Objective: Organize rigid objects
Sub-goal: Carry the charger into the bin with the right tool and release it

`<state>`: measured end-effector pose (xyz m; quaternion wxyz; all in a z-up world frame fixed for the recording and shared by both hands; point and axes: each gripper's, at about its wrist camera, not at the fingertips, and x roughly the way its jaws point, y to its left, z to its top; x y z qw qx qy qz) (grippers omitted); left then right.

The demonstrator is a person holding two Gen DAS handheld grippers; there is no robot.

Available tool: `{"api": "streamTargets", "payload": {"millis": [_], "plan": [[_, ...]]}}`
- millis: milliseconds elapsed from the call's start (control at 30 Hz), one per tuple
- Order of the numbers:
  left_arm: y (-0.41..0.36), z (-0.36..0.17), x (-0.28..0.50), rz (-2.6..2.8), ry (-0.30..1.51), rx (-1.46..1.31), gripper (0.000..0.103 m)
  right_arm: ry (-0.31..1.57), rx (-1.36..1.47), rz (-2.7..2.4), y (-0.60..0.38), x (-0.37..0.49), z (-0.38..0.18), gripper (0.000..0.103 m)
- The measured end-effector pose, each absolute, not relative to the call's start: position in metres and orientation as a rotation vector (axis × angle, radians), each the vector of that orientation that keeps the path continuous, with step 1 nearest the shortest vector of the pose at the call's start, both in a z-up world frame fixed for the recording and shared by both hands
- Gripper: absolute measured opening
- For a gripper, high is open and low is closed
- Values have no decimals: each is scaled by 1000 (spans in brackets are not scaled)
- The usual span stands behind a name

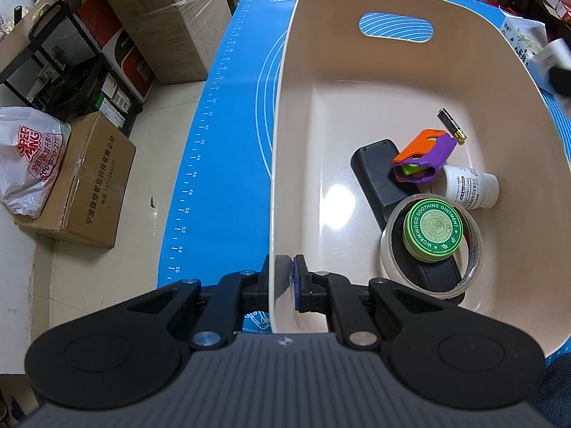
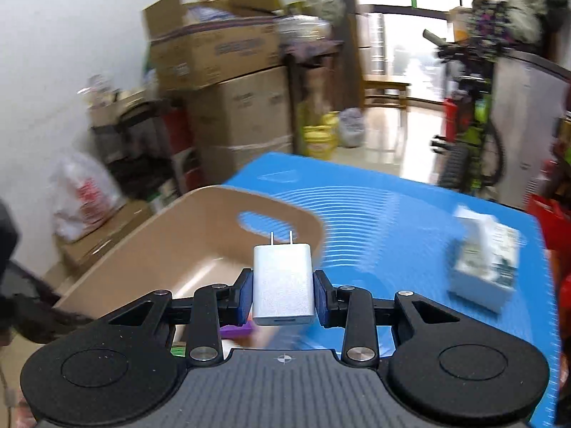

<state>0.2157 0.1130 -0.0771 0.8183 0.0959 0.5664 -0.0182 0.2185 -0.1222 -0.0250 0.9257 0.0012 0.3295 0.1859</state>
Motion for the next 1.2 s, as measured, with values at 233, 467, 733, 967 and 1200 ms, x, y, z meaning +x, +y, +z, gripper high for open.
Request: {"api": "streamTargets", "payload": {"millis": [233, 467, 733, 967, 1200], "plan": [[113, -76, 216, -40, 1207, 207, 11, 786, -71, 489, -59, 221, -41, 43], [113, -76, 217, -41, 1206, 203, 11, 960, -130, 474, -26, 229, -76, 43], [112, -75, 216, -43, 1205, 199, 10, 989, -233, 498, -10, 216, -91, 52], [111, -77, 217, -40, 1208, 201, 10, 877, -142, 569, -28, 211, -69, 79], [113, -78, 216, -39, 1207, 195, 11, 732, -95, 520, -71, 201, -36, 81]]}}
